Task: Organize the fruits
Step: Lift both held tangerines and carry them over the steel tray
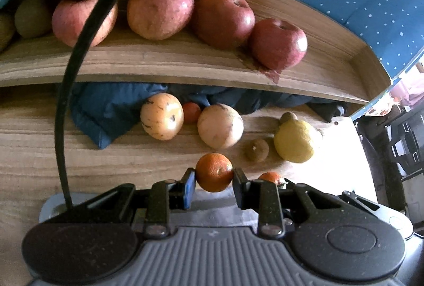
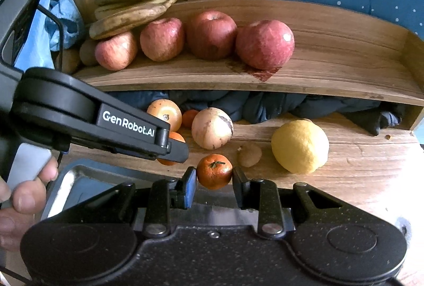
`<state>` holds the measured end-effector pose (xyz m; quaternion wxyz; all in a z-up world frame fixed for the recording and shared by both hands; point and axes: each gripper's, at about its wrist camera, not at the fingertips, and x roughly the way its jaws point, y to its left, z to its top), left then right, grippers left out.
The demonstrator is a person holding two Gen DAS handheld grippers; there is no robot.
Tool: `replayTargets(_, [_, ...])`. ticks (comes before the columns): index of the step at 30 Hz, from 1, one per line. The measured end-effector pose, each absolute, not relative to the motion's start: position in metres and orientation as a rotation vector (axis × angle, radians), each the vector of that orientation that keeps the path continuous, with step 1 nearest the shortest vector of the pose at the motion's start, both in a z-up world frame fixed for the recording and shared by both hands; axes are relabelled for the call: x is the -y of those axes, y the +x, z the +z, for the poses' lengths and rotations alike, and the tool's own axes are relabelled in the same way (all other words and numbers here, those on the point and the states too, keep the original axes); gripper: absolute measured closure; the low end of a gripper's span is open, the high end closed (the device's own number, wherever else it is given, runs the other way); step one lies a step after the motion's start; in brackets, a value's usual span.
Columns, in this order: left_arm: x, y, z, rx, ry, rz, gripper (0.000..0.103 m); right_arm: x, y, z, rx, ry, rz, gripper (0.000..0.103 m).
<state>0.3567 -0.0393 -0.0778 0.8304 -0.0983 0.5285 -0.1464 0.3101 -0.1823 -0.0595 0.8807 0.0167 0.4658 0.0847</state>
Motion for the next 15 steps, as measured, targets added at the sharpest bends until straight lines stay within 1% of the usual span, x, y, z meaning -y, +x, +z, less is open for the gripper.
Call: replayTargets(15, [0.042, 0.328, -0.076, -1.126, -0.202, -0.313, 0.07, 0.194, 0.274, -0.046, -0.962, 0.031, 0.176, 0.072])
